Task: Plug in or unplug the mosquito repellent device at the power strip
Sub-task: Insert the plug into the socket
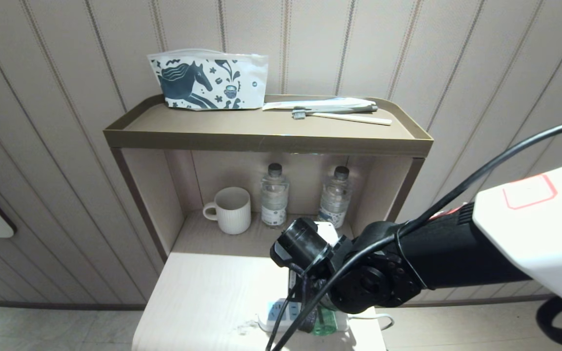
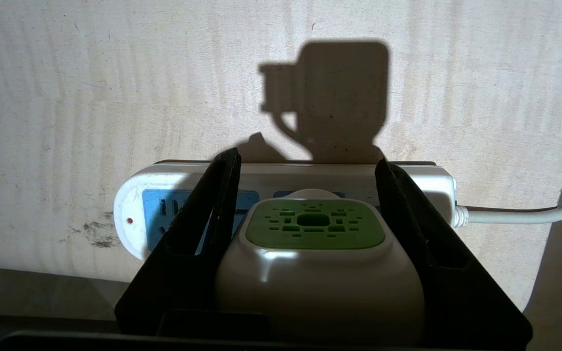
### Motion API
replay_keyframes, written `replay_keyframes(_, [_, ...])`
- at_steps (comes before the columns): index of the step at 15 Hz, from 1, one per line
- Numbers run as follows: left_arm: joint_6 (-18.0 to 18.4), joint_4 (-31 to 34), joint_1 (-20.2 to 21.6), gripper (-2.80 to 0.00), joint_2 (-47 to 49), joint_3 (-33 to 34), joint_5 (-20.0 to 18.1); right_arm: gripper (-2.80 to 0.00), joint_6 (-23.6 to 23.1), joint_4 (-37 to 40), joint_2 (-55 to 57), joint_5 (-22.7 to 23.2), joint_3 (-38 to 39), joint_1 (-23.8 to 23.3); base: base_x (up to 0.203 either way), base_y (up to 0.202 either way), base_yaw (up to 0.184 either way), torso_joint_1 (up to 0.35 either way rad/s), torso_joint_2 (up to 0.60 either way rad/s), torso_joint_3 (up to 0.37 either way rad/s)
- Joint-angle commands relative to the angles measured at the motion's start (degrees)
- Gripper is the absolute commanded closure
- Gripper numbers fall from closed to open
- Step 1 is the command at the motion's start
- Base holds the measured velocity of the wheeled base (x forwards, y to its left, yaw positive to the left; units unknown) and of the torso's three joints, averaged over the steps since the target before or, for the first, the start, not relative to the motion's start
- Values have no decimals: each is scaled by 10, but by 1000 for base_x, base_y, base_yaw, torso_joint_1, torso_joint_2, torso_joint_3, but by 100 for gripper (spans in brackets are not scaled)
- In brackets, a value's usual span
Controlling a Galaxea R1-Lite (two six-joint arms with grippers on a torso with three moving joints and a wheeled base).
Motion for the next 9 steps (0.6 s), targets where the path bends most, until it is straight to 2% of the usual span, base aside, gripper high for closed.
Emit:
replay_keyframes(1, [0, 1, 0, 0, 1, 0, 0, 0, 2, 1, 0, -6, 6, 3, 0, 0, 0, 0, 0, 0])
replay_keyframes(9, [0, 1, 0, 0, 1, 0, 0, 0, 2, -8, 5, -9, 24, 5, 0, 0, 0, 0, 0, 0])
